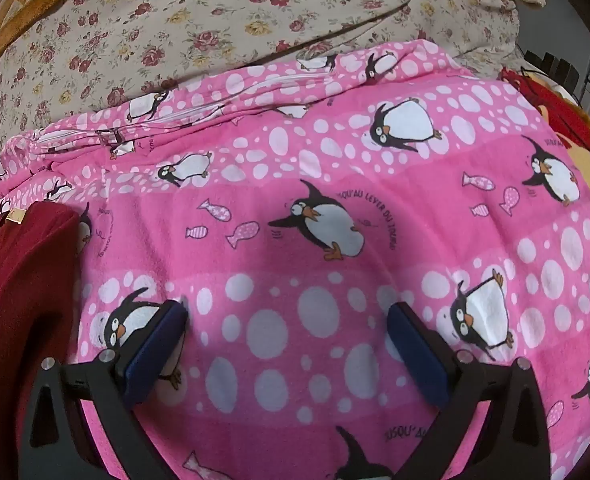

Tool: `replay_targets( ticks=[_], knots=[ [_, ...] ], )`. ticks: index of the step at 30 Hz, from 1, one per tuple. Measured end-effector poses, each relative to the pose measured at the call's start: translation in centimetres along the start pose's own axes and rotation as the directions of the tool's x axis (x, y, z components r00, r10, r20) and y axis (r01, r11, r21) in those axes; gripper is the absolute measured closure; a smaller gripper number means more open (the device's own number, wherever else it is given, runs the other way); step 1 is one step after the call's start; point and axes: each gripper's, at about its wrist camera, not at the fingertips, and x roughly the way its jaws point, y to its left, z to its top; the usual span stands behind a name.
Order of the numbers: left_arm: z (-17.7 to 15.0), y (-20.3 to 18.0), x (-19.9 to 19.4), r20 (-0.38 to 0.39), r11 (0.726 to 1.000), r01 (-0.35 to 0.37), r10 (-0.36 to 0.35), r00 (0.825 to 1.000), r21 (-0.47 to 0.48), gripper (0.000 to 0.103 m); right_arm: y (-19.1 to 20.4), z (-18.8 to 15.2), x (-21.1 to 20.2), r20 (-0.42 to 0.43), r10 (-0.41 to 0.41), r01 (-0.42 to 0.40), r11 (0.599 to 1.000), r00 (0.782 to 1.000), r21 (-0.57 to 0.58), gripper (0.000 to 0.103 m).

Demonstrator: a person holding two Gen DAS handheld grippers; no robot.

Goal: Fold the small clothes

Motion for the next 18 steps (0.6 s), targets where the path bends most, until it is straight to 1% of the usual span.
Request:
replay_targets(
  ticks=[6,7,11,13,15,16,18],
  knots=[
    [0.1,0.7,0.0,0.001,1.0,-0.003,0.003,1.0,0.001,0.016,0.0,0.0,0.0,0.001,0.0,0.0,1.0,1.0,0.0,0.0],
    [0.0,0.0,0.0,0.0,1.0,-0.014,0.014,1.0,0.009,0.016,0.0,0.0,0.0,0.001,0.0,0.0,1.0,1.0,0.0,0.0],
    [0.1,-0.1,0.1,-0.008,1.0,-0.01,0.01,1.0,0.006,0.016,0.0,0.0,0.0,0.001,0.0,0.0,1.0,1.0,0.0,0.0],
    [0.2,0.1,-0.1,-0.034,1.0,-0.016,0.016,0.999,0.002,0.016,0.0,0.0,0.0,0.001,0.0,0.0,1.0,1.0,0.0,0.0],
    [0.1,0.0,-0.5,-0.077,1.0,-0.011,0.013,0.997,0.027,0.016,0.0,0.0,0.0,0.001,0.0,0.0,1.0,1.0,0.0,0.0],
    [-0.1,0.0,-0.8,-0.094,1.0,-0.006,0.008,0.996,0.021,0.016,0.0,0.0,0.0,0.002,-0.001,0.001,1.0,1.0,0.002,0.0],
    [-0.6,-0.1,-1.6,-0.115,0.999,-0.001,0.005,0.993,0.035,0.021,0.2,0.0,0.0,0.0,-0.011,0.011,1.0,1.0,-0.005,0.0]
  ],
)
